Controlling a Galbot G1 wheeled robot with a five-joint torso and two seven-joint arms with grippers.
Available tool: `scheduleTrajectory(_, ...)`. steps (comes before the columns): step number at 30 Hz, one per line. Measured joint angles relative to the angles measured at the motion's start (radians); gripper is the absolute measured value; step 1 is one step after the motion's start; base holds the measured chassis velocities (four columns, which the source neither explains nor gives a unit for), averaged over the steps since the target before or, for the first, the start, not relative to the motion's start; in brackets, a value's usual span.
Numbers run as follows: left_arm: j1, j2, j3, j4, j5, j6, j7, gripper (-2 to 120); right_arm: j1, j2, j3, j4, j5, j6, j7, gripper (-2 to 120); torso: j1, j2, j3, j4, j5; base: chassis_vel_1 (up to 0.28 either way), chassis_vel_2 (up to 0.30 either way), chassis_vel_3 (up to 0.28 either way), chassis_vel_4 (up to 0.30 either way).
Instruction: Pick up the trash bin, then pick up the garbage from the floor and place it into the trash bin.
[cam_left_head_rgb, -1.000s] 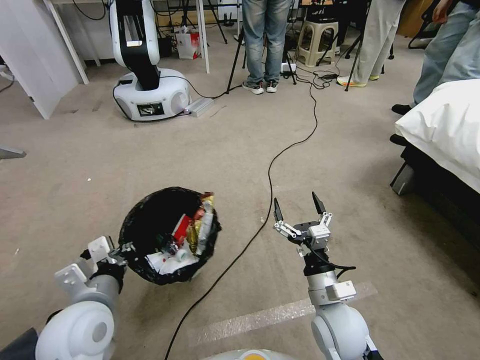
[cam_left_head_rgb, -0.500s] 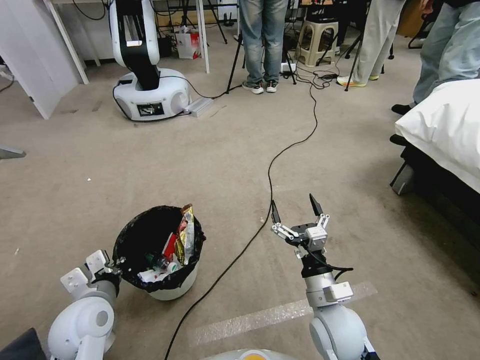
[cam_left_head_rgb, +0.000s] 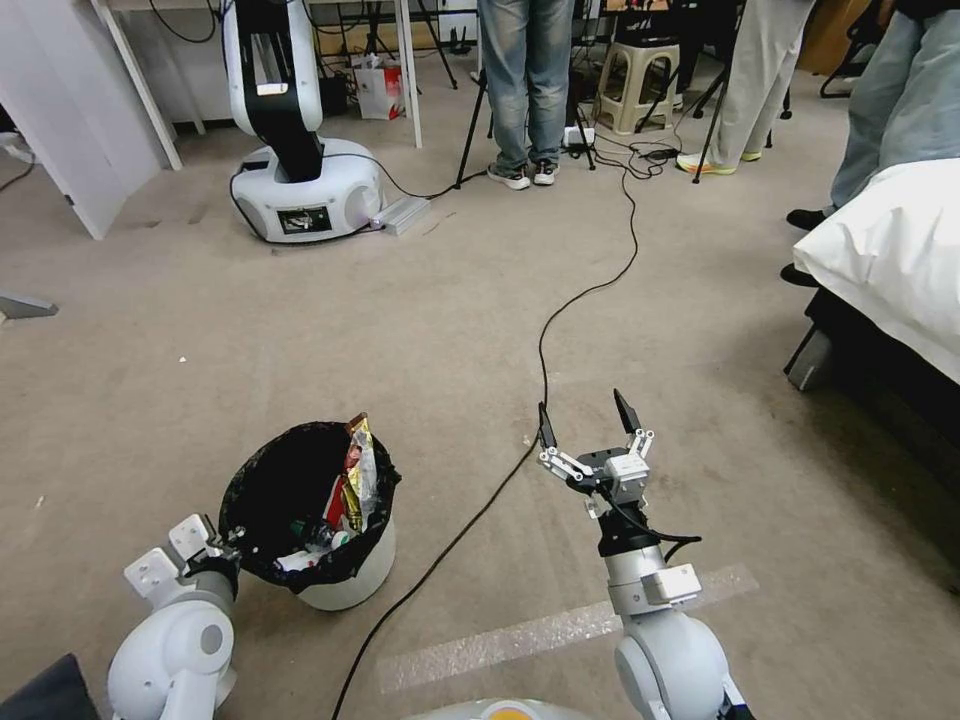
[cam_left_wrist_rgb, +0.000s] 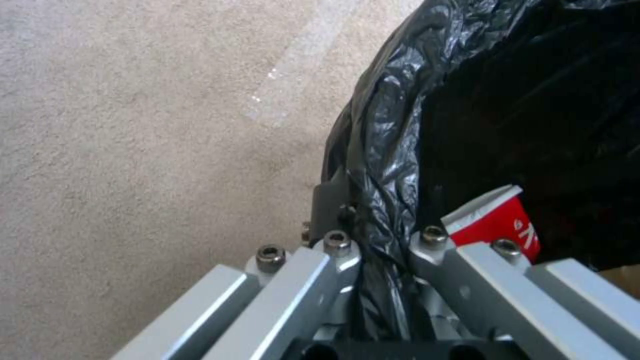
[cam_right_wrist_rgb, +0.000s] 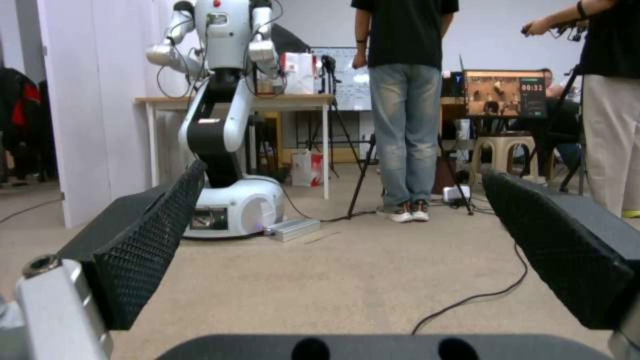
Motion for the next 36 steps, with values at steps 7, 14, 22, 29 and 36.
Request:
scheduleTrajectory(7,-0.002,0.000,0.010,0.000,-0.003,-0.010,0.010,23,-0.001,0.001,-0.001,-0.006,-0.001,0.001,-0.002,100,0.000,0.000,0.000,0.0002,-0.0012,0.000,0.000,0.000,0.000)
scheduleTrajectory(14,0.001,0.000,0.030,-0.021,-0.003,-0.016,0.012,43,0.000,0.005,-0.005,-0.009,-0.005,0.001,-0.003,100,0.000,0.000,0.000,0.0003,-0.0029,0.000,0.000,0.000,0.000)
scheduleTrajectory(22,0.004,-0.005,0.059,-0.058,0.005,-0.015,0.012,75,-0.002,0.008,-0.009,-0.013,-0.009,0.004,-0.004,100,0.000,0.000,0.001,-0.0003,-0.0039,0.000,0.000,0.000,0.000)
scheduleTrajectory(29,0.007,-0.008,0.081,-0.105,0.014,-0.019,0.013,99,-0.005,0.007,-0.011,-0.015,-0.010,0.008,-0.008,100,0.000,-0.001,0.001,-0.0006,-0.0027,0.000,0.000,0.000,0.000)
scheduleTrajectory(36,0.021,-0.009,0.088,-0.173,0.041,-0.028,0.014,100,-0.009,0.008,-0.018,-0.016,-0.012,0.011,-0.013,100,0.000,-0.001,0.000,-0.0004,-0.0019,0.000,0.000,0.000,0.000)
